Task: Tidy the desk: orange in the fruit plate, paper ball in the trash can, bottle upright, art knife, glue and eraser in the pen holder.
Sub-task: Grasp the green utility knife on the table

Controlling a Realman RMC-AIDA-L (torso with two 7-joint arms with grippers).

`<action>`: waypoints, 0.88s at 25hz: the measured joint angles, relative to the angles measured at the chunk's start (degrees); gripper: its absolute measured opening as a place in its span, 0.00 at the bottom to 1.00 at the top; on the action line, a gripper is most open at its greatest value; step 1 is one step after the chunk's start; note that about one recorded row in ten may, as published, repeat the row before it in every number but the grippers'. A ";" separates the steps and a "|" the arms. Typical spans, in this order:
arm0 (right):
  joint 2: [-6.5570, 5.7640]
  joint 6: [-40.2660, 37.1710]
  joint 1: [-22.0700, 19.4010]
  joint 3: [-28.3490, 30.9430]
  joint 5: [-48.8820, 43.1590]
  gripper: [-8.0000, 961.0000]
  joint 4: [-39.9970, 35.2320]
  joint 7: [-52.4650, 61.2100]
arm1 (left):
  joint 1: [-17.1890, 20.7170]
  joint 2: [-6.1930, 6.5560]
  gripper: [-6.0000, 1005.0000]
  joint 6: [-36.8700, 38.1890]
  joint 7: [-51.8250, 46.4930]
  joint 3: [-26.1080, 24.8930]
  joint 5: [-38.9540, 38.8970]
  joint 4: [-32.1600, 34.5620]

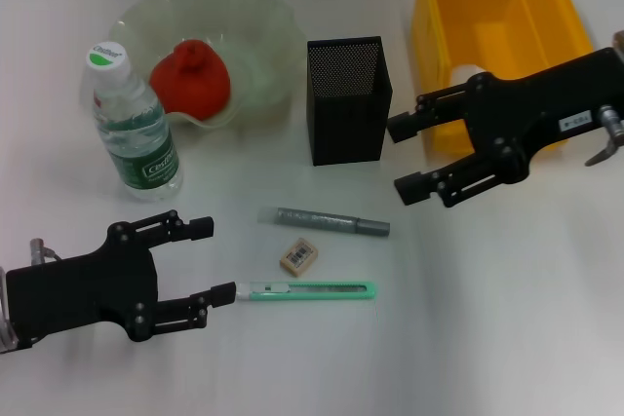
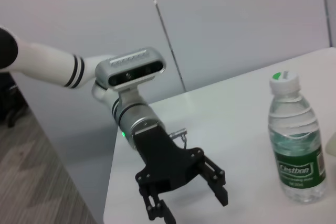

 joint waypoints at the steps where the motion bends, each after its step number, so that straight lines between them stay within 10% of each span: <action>1: 0.10 0.26 0.28 -0.62 0.00 0.86 0.00 0.01 | 0.00 0.00 0.78 0.00 0.00 0.00 0.00 0.00; 10: 1.19 2.64 -0.20 -3.57 -0.08 0.86 -0.04 -2.03 | -0.20 0.35 0.78 -0.10 -0.11 0.20 0.00 0.02; 22: 1.86 2.83 -10.87 0.30 0.56 0.86 4.38 -16.66 | -0.56 0.46 0.78 -0.58 -0.22 0.23 1.01 0.12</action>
